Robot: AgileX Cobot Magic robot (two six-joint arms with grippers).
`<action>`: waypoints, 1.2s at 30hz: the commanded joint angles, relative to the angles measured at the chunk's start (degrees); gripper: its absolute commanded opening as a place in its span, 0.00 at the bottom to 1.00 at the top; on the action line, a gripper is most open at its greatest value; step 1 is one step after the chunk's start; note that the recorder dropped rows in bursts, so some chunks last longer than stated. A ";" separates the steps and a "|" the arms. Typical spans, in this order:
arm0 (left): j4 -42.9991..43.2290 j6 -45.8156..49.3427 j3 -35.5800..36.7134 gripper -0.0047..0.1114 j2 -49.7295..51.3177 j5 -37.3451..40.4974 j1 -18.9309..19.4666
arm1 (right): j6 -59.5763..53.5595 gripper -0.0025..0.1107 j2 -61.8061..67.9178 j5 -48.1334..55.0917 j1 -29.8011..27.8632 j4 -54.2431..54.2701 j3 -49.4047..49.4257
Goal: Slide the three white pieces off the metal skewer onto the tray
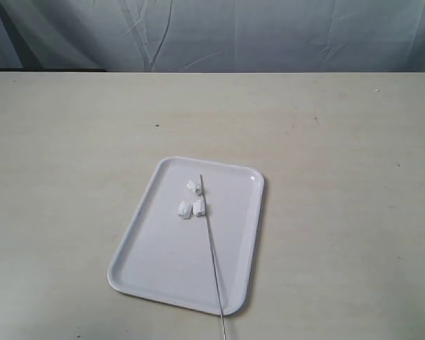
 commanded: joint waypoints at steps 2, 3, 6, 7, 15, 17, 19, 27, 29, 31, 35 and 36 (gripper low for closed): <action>0.96 -0.13 0.26 0.04 -0.30 -0.59 -0.54 | -1.01 0.02 -0.36 0.12 -0.37 0.38 0.08; 1.09 -0.13 0.26 0.04 -0.30 -0.59 -0.54 | -1.01 0.02 -0.36 0.12 -0.37 0.38 0.08; 1.20 -0.13 0.26 0.04 -0.30 -0.59 -0.44 | -1.01 0.02 -0.36 0.12 -0.37 0.38 0.08; 1.20 -0.13 0.26 0.04 -0.30 -0.59 -0.44 | -1.01 0.02 -0.36 0.12 -0.37 0.38 0.08; 1.58 -0.13 0.26 0.04 -0.30 -0.59 -0.04 | -1.01 0.02 -0.36 -0.01 -0.37 0.38 0.08; 1.58 -0.13 0.26 0.04 -0.30 -0.59 0.63 | -1.01 0.02 -0.36 -0.01 -0.37 0.38 0.08; 1.58 -0.13 0.26 0.04 -0.30 -0.59 1.28 | -1.01 0.02 -0.36 -0.11 -0.37 0.38 0.08; 0.73 -0.32 0.26 0.04 -0.30 -0.71 1.38 | -1.01 0.02 -0.36 -0.11 -0.37 0.38 0.08; -0.02 -0.32 0.26 0.04 -0.30 -0.71 1.38 | -1.01 0.02 -0.36 -0.11 -0.37 0.38 0.08; 0.27 -0.32 0.26 0.04 -0.30 -0.71 1.38 | -1.01 0.02 -0.36 -0.11 -0.37 0.38 0.08; 1.21 -0.32 0.26 0.04 -0.30 -0.71 1.38 | -1.01 0.02 -0.36 -0.11 -0.37 0.38 0.08; 1.21 -0.32 0.26 0.04 -0.30 -0.71 1.38 | -1.01 0.02 -0.36 -0.11 -0.37 0.38 0.08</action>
